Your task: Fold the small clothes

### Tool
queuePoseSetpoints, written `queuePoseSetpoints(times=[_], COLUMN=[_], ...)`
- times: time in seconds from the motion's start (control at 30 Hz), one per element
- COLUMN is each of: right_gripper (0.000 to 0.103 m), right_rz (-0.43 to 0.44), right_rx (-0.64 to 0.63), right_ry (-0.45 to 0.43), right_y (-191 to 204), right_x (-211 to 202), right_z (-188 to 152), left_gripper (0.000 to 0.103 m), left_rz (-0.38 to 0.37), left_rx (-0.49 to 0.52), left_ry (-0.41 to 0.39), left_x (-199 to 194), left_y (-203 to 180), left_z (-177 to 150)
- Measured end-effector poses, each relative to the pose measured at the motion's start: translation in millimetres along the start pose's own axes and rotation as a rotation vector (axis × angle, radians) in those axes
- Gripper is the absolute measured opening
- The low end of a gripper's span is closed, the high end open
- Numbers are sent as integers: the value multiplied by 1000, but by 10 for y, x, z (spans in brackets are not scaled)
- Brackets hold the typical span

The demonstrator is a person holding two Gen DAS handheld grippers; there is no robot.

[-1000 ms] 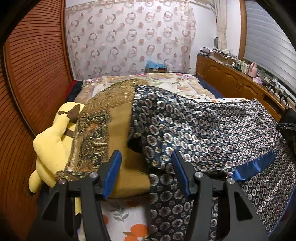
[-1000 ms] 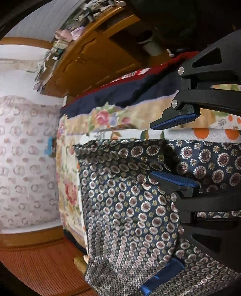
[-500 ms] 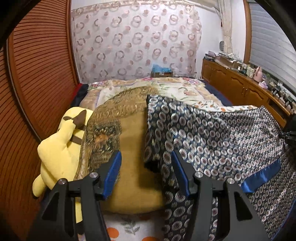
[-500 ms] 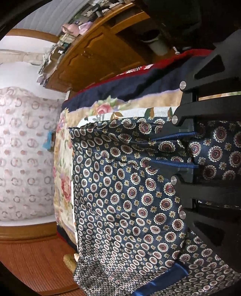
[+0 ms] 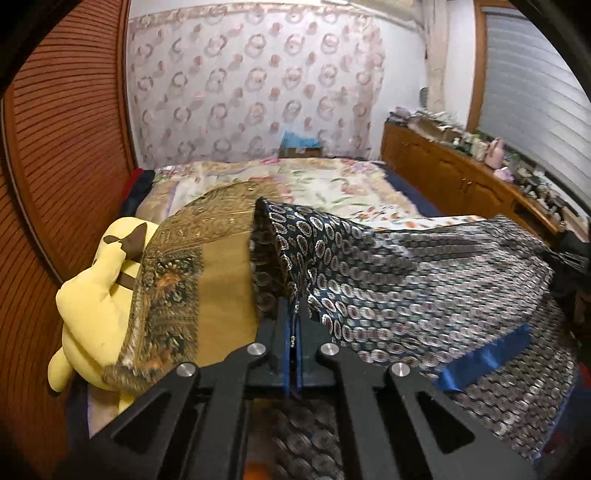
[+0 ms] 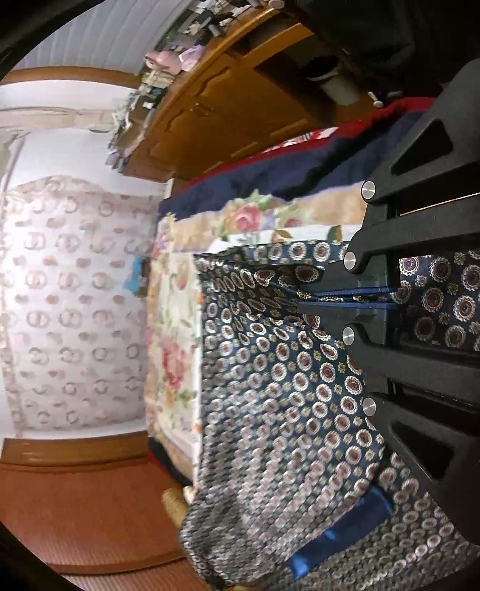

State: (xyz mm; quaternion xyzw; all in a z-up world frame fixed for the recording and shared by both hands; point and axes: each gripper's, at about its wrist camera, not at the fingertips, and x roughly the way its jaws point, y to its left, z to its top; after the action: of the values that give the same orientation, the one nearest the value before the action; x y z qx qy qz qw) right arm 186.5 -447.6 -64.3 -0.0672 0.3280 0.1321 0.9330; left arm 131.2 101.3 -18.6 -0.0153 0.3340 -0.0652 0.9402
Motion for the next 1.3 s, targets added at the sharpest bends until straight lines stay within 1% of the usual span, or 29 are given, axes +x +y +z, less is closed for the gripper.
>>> queuePoseSetpoints(times=[0.1, 0.17, 0.37, 0.53, 0.67, 0.73, 0.83, 0.93, 1.17, 1.3], right_gripper=[0, 0, 0, 0, 0, 0, 0, 0, 0, 0], right_rz=[12, 29, 82, 107, 100, 95, 82, 83, 84, 82], right_rx=[7, 21, 54, 72, 87, 97, 96, 103, 100, 91], right_ry=[-24, -34, -31, -19, -7, 5, 33, 51, 73, 103], right_y=[-22, -58, -136, -179, -237, -257, -264, -274, -262, -249], right_x=[-114, -186, -374, -615, -812, -872, -934, -1006, -1072, -1025], right_z=[45, 66, 62, -122, -309, -411, -577, -705, -802, -871], left_gripper=[0, 0, 0, 0, 0, 0, 0, 0, 0, 0], left_rz=[-9, -23, -45, -51, -58, -57, -58, -43, -20, 20], left_rx=[-1, -18, -61, -93, -128, -138, -178, -185, -164, -146], left_ry=[-5, -5, -8, 3, 10, 15, 27, 45, 65, 76], left_x=[-149, -223, -417, -535, -645, -690, -759, -816, -834, -801], left_y=[-82, -87, -65, -51, -58, -70, -40, -42, -28, -9], left_z=[-100, -188, -503, -798, -1032, -1135, -1300, -1437, -1524, -1570])
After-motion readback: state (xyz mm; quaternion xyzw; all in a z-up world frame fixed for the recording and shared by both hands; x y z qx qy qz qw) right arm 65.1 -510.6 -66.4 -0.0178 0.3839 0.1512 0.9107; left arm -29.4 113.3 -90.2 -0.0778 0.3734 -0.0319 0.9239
